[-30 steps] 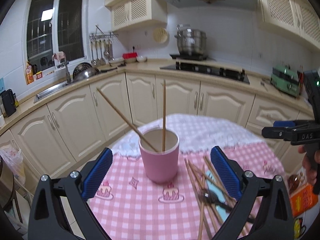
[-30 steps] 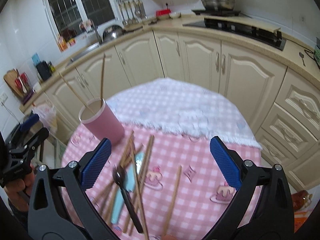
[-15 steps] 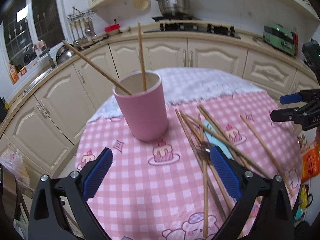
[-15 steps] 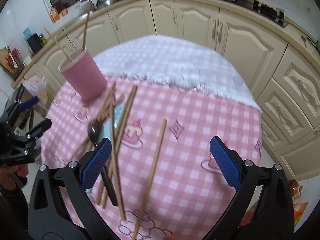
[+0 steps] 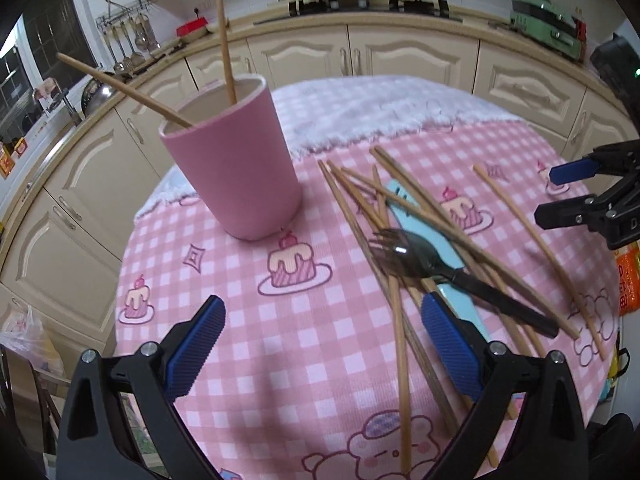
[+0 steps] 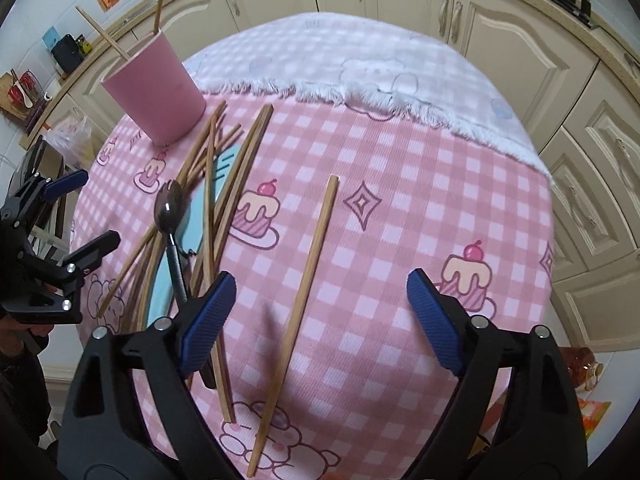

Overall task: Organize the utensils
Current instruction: 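Lower both open tools back toward the remaining chopsticks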

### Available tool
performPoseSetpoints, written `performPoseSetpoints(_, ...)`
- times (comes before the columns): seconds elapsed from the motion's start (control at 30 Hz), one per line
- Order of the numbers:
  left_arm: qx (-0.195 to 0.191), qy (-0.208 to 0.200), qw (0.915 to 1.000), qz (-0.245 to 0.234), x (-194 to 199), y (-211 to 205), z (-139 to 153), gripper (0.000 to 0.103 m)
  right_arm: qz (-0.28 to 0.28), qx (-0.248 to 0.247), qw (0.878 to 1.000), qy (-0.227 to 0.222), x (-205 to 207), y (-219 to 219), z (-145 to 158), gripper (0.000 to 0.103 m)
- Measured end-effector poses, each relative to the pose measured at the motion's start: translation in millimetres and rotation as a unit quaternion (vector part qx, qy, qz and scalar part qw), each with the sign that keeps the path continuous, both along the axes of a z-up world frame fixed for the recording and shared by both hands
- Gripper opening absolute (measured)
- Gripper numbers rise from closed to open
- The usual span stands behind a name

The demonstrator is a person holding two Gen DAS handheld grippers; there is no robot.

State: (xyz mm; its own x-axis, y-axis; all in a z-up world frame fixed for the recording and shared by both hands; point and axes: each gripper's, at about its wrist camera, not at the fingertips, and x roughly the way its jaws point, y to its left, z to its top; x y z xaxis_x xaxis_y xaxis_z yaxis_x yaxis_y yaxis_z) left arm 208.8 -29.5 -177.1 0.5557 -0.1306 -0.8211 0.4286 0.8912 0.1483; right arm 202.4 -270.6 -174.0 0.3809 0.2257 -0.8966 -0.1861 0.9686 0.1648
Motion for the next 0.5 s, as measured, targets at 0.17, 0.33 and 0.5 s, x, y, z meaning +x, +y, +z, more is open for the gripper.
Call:
performPoseSetpoints(0.17,0.012,0.021,0.9996,-0.017,7.5,-7.7,-12.4,0.096,0.009,-0.001,1.0,0.007,3.0,6.0,-4.6,0.08)
performPoseSetpoints(0.33,0.016,0.041,0.9988,-0.023,12.7,-11.0,-21.9,0.077,0.009,0.002,1.0,0.009,5.4,7.5,-5.7,0.079)
performPoseSetpoints(0.5,-0.001,0.039,0.999,-0.022,8.7,-6.2,-14.5,0.077,0.007,0.003,1.0,0.008,5.6,7.2,-5.2,0.079)
